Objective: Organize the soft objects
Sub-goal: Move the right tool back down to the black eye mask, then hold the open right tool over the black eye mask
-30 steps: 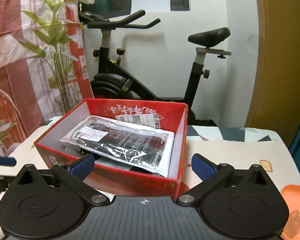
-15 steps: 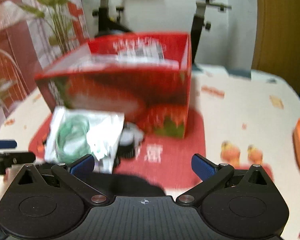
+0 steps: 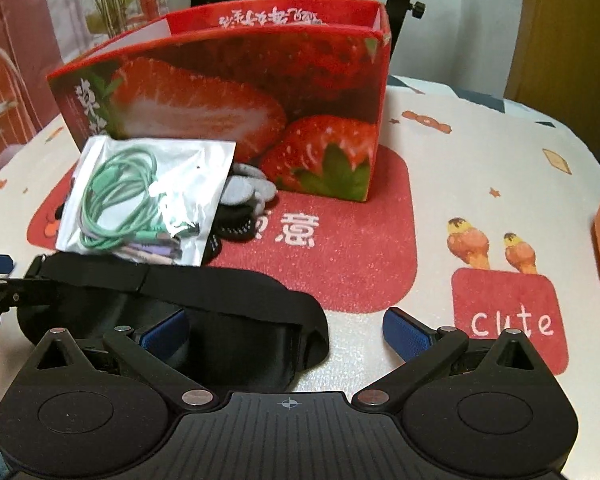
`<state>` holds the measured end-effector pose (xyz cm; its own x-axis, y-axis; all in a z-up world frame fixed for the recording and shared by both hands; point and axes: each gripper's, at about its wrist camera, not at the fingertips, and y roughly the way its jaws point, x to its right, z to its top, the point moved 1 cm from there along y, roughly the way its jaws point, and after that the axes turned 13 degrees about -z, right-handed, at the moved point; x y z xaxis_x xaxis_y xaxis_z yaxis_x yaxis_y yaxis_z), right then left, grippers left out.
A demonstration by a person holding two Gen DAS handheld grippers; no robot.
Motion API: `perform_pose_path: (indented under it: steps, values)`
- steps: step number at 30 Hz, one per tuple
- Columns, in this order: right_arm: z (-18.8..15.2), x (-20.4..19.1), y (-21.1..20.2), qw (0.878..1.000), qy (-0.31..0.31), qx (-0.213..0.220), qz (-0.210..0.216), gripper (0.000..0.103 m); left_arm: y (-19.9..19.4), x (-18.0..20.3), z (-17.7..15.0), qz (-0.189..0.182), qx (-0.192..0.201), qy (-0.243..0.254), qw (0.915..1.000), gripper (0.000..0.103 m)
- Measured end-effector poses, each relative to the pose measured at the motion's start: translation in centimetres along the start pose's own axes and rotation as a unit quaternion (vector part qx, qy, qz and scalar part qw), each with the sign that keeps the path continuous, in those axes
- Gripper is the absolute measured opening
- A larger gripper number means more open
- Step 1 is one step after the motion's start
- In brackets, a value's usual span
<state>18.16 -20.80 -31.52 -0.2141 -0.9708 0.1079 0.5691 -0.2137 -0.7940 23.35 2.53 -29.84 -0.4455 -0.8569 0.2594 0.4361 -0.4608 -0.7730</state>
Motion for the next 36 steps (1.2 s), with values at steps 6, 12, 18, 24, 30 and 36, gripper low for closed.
perform_pose_path:
  steps: [6, 12, 18, 24, 30, 36]
  values:
    - [-0.4, -0.16, 0.37, 1.0, -0.003, -0.005, -0.005, 0.103, 0.16, 0.3, -0.26, 0.006, -0.006, 0.007, 0.9999, 0.103]
    - [-0.57, -0.83, 0.43, 1.0, -0.023, -0.005, -0.018, 0.103, 0.42, 0.54, -0.17, 0.013, -0.014, 0.015, 0.9997, 0.103]
    - [-0.39, -0.75, 0.52, 0.999, -0.028, -0.013, -0.014, 0.103, 0.22, 0.21, -0.01, 0.009, -0.011, 0.0, 0.9999, 0.103]
    - [-0.38, -0.81, 0.53, 0.999, -0.029, -0.015, -0.014, 0.103, 0.28, 0.43, -0.07, 0.014, -0.013, 0.006, 0.9998, 0.103]
    - [-0.51, -0.79, 0.37, 1.0, -0.024, -0.015, -0.014, 0.103, 0.28, 0.45, -0.09, 0.014, -0.012, 0.008, 0.9998, 0.103]
    - [-0.63, -0.13, 0.0, 1.0, 0.002, -0.015, 0.01, 0.103, 0.16, 0.3, -0.02, 0.013, -0.009, 0.004, 0.9999, 0.103]
